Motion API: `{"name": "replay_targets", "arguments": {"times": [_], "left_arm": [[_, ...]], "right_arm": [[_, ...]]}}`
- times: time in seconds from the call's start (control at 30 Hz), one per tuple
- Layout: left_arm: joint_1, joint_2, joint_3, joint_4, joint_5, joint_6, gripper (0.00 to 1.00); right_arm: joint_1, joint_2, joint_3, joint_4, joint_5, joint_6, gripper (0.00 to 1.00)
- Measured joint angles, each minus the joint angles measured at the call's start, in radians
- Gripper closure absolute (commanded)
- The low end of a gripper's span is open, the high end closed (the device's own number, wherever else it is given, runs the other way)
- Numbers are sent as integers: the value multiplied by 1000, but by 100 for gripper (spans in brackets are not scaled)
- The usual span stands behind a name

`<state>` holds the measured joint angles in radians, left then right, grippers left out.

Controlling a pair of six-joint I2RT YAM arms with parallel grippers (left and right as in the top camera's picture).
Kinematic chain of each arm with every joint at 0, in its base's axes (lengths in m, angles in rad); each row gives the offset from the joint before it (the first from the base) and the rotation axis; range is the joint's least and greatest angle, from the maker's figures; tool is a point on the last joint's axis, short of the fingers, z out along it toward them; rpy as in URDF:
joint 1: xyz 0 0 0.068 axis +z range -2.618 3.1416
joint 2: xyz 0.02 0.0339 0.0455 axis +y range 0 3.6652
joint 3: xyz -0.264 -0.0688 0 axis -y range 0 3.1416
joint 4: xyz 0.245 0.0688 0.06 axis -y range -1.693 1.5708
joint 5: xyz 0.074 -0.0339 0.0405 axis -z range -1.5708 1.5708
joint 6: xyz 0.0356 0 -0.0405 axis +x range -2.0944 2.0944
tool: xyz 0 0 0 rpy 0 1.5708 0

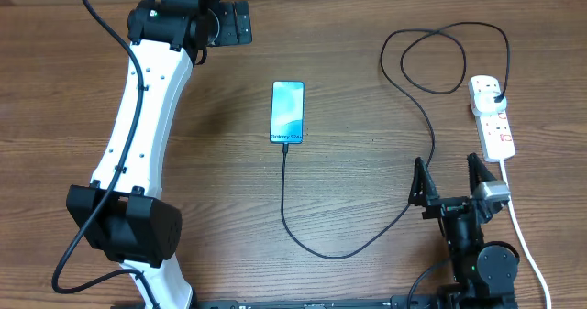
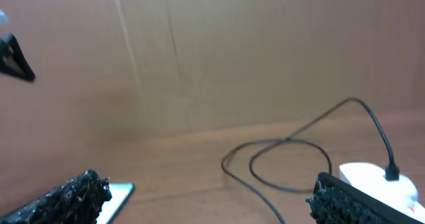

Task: Plug charger to phone and switch on socket

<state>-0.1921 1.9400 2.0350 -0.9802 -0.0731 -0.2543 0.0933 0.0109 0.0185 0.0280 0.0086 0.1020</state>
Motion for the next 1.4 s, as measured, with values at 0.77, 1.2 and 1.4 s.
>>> {"name": "replay_targets", "arguments": {"times": [0.77,1.2,1.4], "left_arm": [[0,0,0,0,0,0,1],[0,0,0,0,0,0,0],[0,0,0,0,0,0,0]], "right_arm": [[-1,0,0,-119,10,-157,0],[-1,0,0,-118,18,-135,0],[-1,0,0,-118,18,-132,0]]}}
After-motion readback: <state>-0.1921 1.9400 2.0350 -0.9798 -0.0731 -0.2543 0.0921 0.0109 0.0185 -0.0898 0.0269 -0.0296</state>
